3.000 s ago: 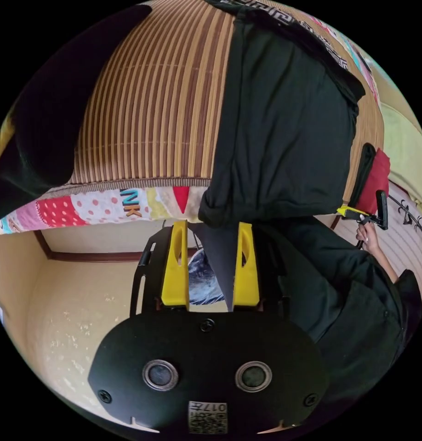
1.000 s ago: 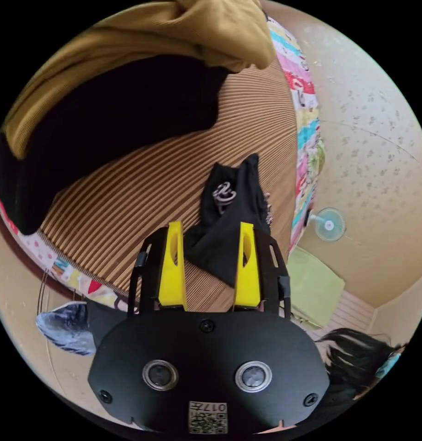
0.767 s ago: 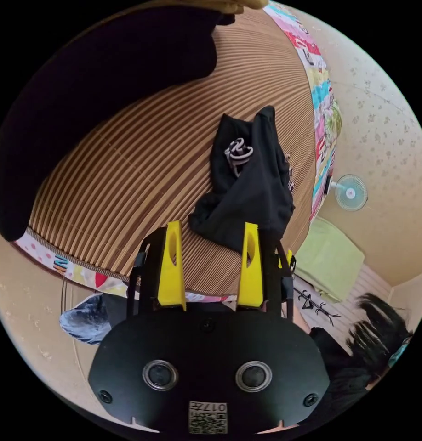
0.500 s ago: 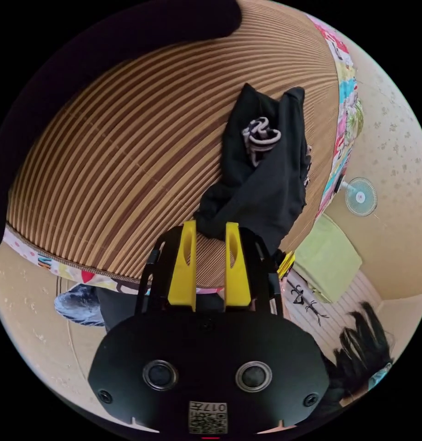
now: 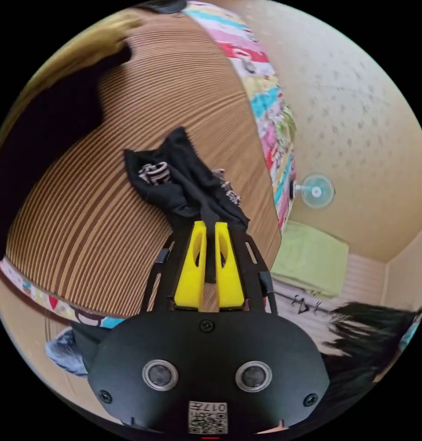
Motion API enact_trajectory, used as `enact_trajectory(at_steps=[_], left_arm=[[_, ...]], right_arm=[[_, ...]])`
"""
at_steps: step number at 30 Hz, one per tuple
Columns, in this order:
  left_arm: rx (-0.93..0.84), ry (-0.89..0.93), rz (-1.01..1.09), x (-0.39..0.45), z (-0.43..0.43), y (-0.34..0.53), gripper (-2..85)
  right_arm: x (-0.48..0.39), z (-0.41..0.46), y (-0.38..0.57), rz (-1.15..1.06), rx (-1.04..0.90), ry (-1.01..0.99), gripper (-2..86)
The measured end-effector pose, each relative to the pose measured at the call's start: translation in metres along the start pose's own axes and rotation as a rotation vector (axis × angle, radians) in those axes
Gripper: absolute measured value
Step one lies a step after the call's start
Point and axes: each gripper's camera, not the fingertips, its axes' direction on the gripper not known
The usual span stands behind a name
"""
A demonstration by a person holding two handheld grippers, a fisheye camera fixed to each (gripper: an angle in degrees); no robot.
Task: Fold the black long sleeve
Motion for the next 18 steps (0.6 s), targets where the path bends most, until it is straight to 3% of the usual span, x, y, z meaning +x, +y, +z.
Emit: enact_trajectory(at_steps=[5, 8, 14, 18], left_arm=[[-0.228, -0.095, 0.472, 0.146, 0.122, 0.025, 3.6], [-0.37, -0.163, 0.638, 0.184, 0.199, 0.065, 4.1], [-0.569, -0.033, 0.706, 0.178, 0.278, 0.122, 2.0], [-0.482, -0.147, 0.58, 0.14, 0.273, 0.119, 4.8]], right_arm=[[-0.002, -0.024, 0.014, 0.011, -0.008, -0.009, 1.8], [-0.001, -0.041, 0.022, 0.023, 0.002, -0.006, 1.8], [0.014, -0.076, 0.042, 0.086, 0.008, 0.033, 1.9], [0.026, -0.093, 0.052, 0.12, 0.023, 0.045, 2.4]])
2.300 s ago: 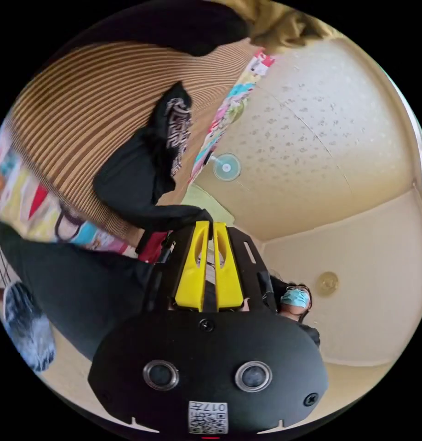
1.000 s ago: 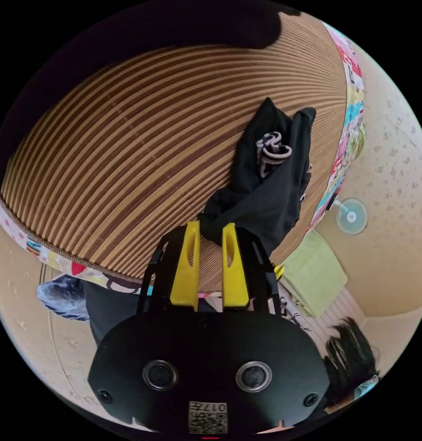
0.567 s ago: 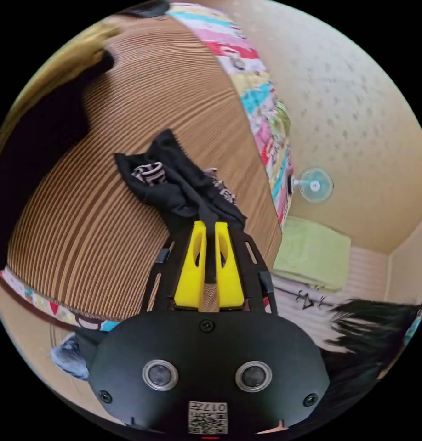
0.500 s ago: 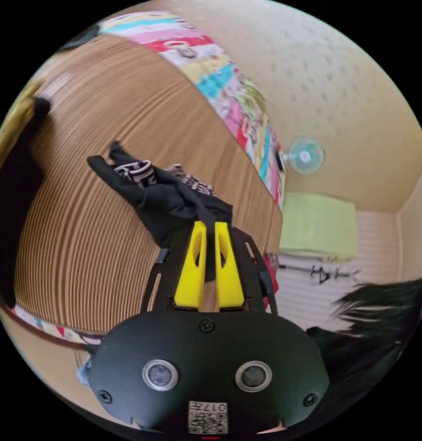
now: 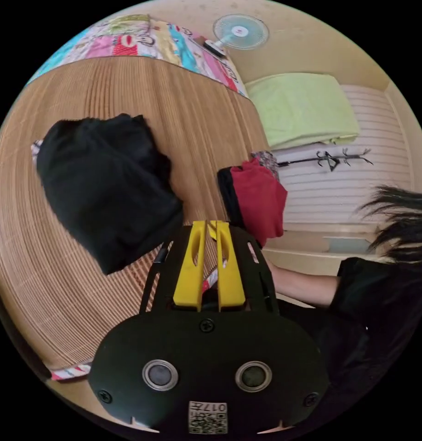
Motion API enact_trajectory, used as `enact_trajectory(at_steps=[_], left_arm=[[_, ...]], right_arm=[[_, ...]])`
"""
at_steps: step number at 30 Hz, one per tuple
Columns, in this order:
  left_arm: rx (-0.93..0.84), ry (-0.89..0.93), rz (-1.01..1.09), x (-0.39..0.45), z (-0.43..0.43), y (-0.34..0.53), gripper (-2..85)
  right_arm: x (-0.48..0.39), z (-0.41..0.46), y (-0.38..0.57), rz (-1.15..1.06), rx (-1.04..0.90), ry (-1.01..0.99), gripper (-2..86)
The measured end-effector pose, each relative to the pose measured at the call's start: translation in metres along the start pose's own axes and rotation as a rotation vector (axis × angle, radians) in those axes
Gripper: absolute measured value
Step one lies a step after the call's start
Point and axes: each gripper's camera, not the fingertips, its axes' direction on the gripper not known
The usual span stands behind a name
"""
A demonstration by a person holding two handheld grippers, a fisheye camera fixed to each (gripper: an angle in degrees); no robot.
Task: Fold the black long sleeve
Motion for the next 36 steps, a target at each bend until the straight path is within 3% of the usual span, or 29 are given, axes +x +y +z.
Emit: enact_trajectory(at_steps=[5, 12, 17, 20, 25, 27, 29, 31, 34, 36], left_arm=[[0.112, -0.083, -0.417, -0.094, -0.019, 0.019, 11.4], [-0.028, -0.026, -0.603, -0.154, 0.025, 0.004, 12.5], [-0.107, 0.131, -0.548, -0.134, 0.055, -0.009, 4.8], [-0.087, 0.289, -0.524, -0.114, 0.05, -0.004, 4.0], [-0.118, 0.35, -0.393, -0.056, 0.02, 0.007, 3.4], [-0.158, 0.376, -0.317, -0.029, 0.008, 0.01, 3.2], [-0.191, 0.327, -0.195, 0.007, -0.014, 0.01, 2.9], [-0.192, 0.324, -0.133, 0.024, -0.035, 0.007, 2.5], [-0.284, 0.356, -0.031, 0.041, -0.058, 0.001, 0.4], [-0.346, 0.262, 0.012, 0.04, -0.072, 0.006, -0.4]], right_arm=[[0.022, -0.012, 0.011, 0.04, 0.021, -0.048, 5.0], [0.044, 0.0, 0.021, 0.088, -0.014, -0.002, 11.7], [0.067, 0.014, 0.022, 0.129, -0.023, 0.026, 15.5], [0.08, 0.024, 0.015, 0.105, -0.027, 0.058, 18.3], [0.094, 0.059, -0.002, 0.02, -0.014, -0.053, 23.4], [0.095, 0.08, -0.011, -0.026, -0.044, -0.116, 20.5], [0.095, 0.108, -0.021, -0.075, -0.143, -0.143, 8.1], [0.082, 0.124, -0.024, -0.185, -0.221, -0.093, 1.6], [0.04, 0.131, -0.022, -0.37, -0.217, -0.05, -0.1], [0.007, 0.127, -0.022, -0.499, -0.222, -0.058, -0.4]])
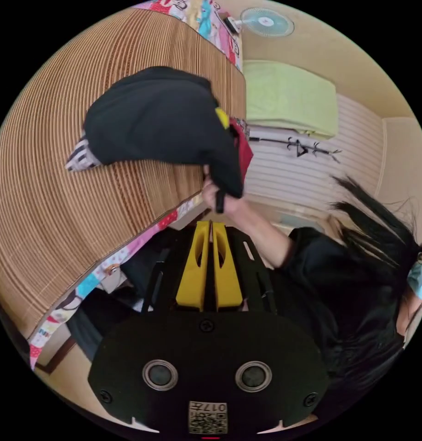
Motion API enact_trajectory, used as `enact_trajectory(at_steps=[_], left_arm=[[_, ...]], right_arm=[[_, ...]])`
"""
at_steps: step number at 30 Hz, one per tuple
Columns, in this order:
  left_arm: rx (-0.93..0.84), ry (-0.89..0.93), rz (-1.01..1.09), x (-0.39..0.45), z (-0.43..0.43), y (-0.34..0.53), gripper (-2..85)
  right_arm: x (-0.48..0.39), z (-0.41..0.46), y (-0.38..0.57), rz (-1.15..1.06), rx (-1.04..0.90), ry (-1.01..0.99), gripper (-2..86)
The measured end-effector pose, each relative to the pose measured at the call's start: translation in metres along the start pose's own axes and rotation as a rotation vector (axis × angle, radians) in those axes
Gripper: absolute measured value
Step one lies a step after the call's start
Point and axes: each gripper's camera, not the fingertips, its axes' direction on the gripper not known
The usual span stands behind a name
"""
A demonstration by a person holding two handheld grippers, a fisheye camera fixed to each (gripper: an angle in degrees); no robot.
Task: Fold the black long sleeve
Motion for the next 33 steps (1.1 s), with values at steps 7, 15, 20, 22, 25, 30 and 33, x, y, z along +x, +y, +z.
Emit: enact_trajectory(at_steps=[7, 15, 20, 22, 25, 30, 33], left_arm=[[0.086, -0.094, -0.259, -0.057, -0.067, 0.096, -1.0], [0.212, -0.078, -0.439, -0.071, -0.105, 0.167, -1.0], [0.14, -0.233, -0.296, -0.021, -0.112, 0.153, -1.0], [0.127, -0.314, -0.231, 0.003, -0.114, 0.149, -1.0], [0.155, -0.494, -0.144, 0.044, -0.122, 0.149, -1.0], [0.338, -0.742, -0.028, 0.11, -0.162, 0.168, -0.8], [0.518, -0.823, -0.037, 0.134, -0.206, 0.186, -0.1]], right_arm=[[-0.136, -0.082, -0.036, -0.427, 0.088, 0.07, -0.6], [-0.09, -0.259, 0.058, 0.13, 0.694, 0.559, 1.4], [0.026, -0.261, 0.248, 0.495, 1.084, 0.477, 1.6], [0.076, -0.238, 0.3, 0.513, 1.148, 0.358, 1.1], [0.154, -0.189, 0.37, 0.521, 1.25, 0.169, 0.7], [0.246, -0.107, 0.4, 0.527, 1.351, -0.012, 0.4], [0.283, -0.069, 0.348, 0.472, 1.149, -0.05, 0.4]])
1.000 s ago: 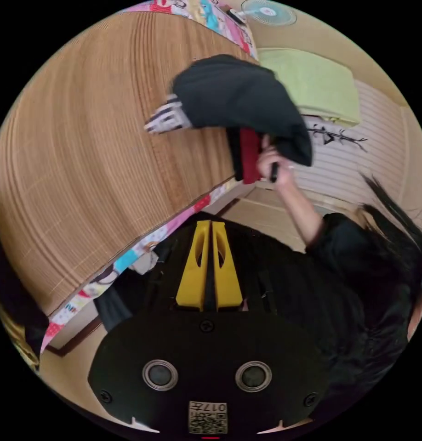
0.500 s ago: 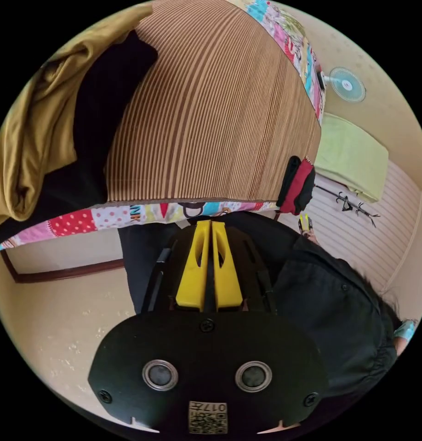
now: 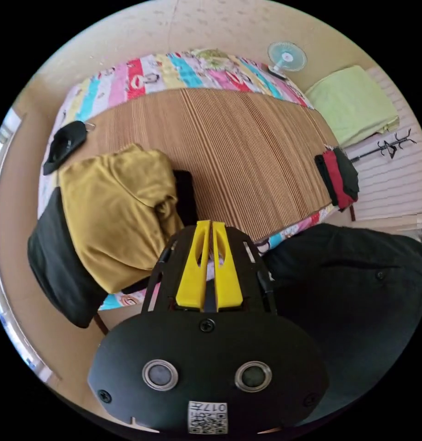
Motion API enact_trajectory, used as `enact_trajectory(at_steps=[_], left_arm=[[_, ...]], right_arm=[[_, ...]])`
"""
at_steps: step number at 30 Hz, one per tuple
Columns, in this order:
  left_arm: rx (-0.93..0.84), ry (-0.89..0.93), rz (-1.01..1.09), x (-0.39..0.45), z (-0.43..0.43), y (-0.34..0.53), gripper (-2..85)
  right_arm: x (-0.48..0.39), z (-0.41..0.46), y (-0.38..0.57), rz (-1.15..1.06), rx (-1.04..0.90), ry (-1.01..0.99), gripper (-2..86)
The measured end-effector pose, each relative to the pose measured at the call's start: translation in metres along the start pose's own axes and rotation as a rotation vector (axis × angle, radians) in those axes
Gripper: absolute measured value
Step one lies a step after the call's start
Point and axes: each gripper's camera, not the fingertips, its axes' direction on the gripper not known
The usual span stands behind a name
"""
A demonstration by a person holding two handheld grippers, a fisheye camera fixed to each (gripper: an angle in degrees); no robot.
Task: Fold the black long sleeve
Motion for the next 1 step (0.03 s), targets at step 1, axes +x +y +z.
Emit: enact_trajectory(at_steps=[1], left_arm=[[0.065, -0.009, -0.049, -0.0138, -0.0181, -0.0023, 0.9]], right_arm=[[0.0017, 0.0366, 0.0001, -0.035, -0.135, 0.028, 0.4]])
